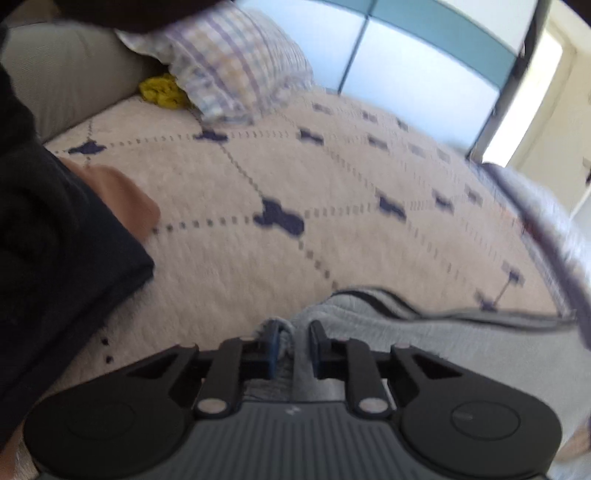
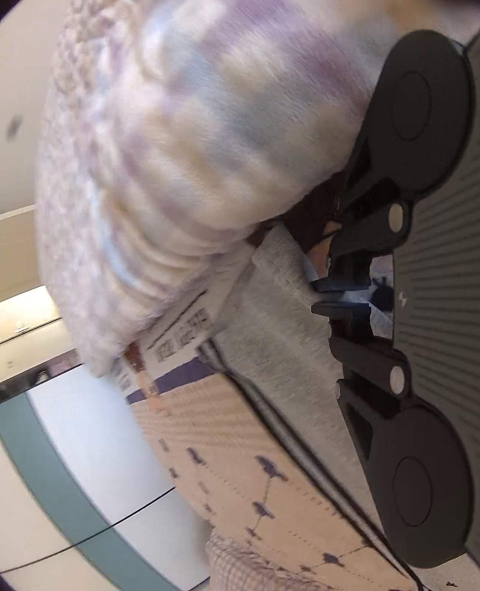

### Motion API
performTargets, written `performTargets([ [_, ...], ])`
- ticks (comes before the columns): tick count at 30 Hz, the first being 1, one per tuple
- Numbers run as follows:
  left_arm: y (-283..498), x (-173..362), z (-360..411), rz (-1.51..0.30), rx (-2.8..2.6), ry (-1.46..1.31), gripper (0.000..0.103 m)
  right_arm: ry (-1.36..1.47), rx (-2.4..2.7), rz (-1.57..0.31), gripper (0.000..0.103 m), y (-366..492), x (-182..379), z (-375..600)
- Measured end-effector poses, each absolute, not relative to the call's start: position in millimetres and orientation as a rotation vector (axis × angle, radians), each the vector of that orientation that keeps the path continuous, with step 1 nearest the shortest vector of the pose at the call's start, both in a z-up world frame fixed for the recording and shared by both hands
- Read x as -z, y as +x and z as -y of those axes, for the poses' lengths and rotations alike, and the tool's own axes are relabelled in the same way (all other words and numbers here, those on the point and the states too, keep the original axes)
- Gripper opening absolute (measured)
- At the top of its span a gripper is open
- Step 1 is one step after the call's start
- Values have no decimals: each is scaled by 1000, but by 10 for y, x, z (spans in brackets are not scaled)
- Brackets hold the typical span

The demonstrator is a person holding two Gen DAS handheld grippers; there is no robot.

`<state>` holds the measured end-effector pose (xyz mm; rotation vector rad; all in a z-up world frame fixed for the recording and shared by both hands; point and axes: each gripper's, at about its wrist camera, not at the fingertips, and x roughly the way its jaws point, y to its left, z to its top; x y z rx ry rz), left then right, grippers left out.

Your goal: Fold clothes

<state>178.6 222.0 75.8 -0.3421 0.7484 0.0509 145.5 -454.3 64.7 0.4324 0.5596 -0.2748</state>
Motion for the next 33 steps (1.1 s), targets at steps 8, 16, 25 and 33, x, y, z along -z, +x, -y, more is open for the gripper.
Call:
performTargets([
  [8,1935,-501,-2176,-757,-43,-299,28,235,366,-508,5,982,-630,4279],
  [16,1462,-981,-2430,-653,-93,-263,72,235,264,-719,41,906,-678,4440],
  [25,946,-782,-1752,-760,43,-168,88,7,72,-774,54,1862,-765,3906],
  [33,709,-390,-1070,-783,49,-60,101,-226,-220,-798,48,1697,-434,2491],
])
